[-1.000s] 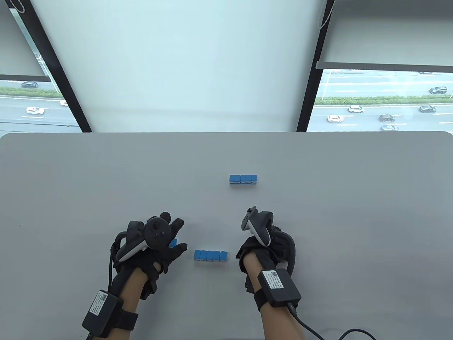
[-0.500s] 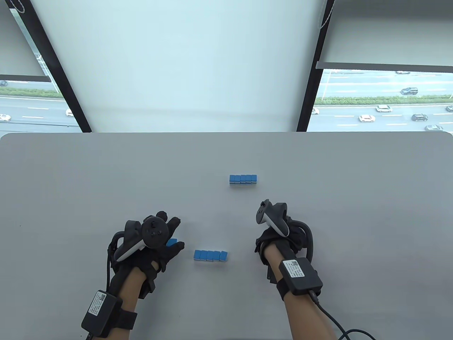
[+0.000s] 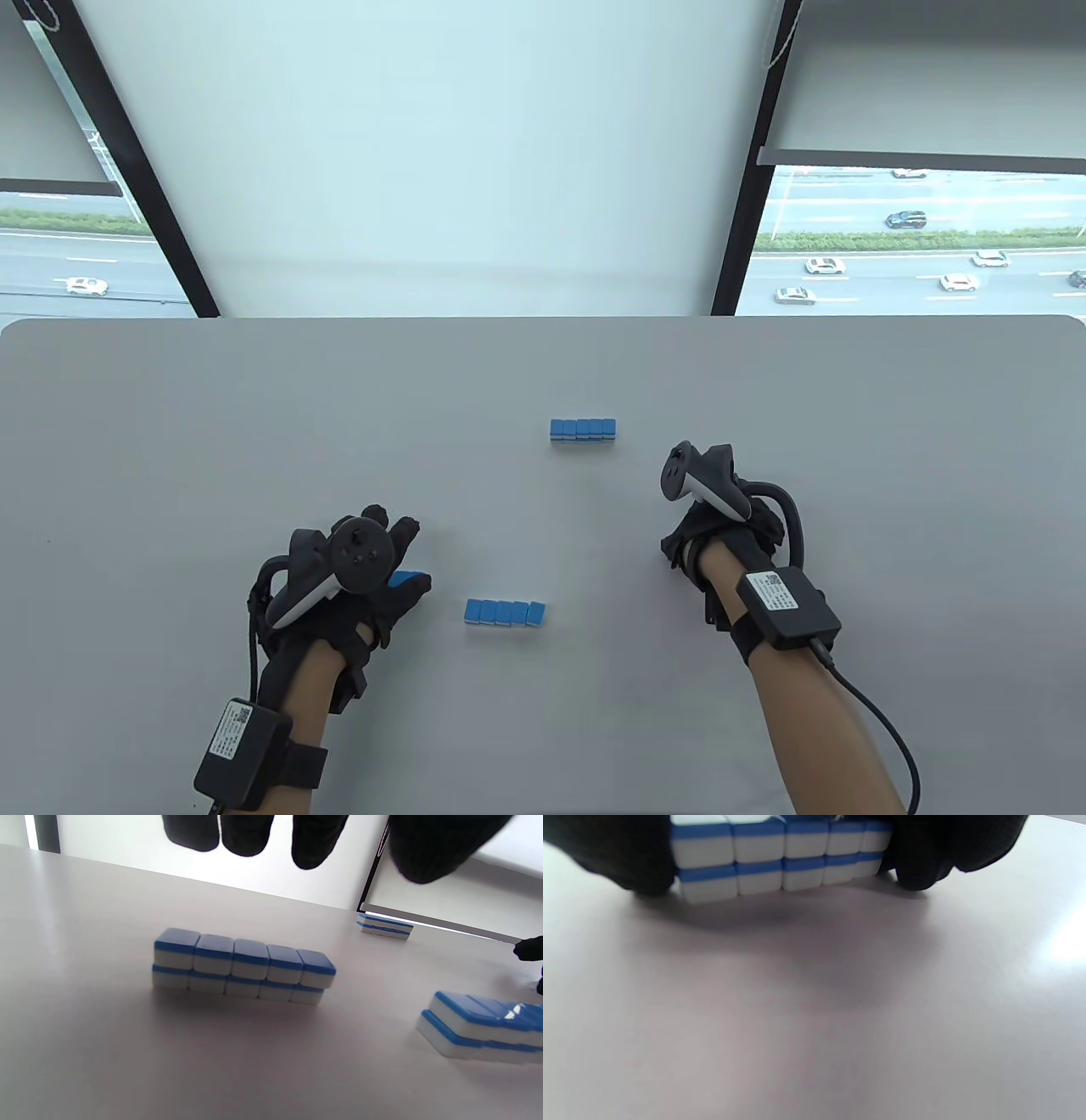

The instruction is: Build mahjong tile wall

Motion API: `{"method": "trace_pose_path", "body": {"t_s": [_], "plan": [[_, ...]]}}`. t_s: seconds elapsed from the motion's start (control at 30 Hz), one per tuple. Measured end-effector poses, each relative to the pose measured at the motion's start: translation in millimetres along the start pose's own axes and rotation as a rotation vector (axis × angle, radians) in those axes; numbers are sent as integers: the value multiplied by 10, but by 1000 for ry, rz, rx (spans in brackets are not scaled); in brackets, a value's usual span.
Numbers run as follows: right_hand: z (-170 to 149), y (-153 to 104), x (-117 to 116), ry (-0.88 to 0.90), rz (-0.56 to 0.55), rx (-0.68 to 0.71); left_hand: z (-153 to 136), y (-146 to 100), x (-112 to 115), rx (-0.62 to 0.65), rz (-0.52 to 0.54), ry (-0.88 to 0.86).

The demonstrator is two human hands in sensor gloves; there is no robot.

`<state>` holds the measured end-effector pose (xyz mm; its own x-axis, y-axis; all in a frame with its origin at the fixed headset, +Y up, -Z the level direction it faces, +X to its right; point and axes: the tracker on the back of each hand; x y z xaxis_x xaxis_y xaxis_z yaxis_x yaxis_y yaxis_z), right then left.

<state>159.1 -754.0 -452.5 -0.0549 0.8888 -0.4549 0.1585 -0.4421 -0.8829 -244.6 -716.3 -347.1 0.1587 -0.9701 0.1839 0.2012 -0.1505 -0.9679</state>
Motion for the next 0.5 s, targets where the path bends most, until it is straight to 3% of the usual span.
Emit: {"method": "trace_pose_path", "body": {"t_s": [0.5], "plan": [[281, 482, 308, -77, -31, 151, -100, -5, 26, -58, -9, -15]]}}
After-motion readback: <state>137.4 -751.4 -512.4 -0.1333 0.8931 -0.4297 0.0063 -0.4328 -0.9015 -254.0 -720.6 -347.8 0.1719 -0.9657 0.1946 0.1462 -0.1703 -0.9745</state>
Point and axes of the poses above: the tracker on the back of each hand, its own z axis roughly to the thumb side, its own y axis roughly from the wrist to the fingertips, x = y × z, and after that the axes turned 3 degrees about x, right-handed
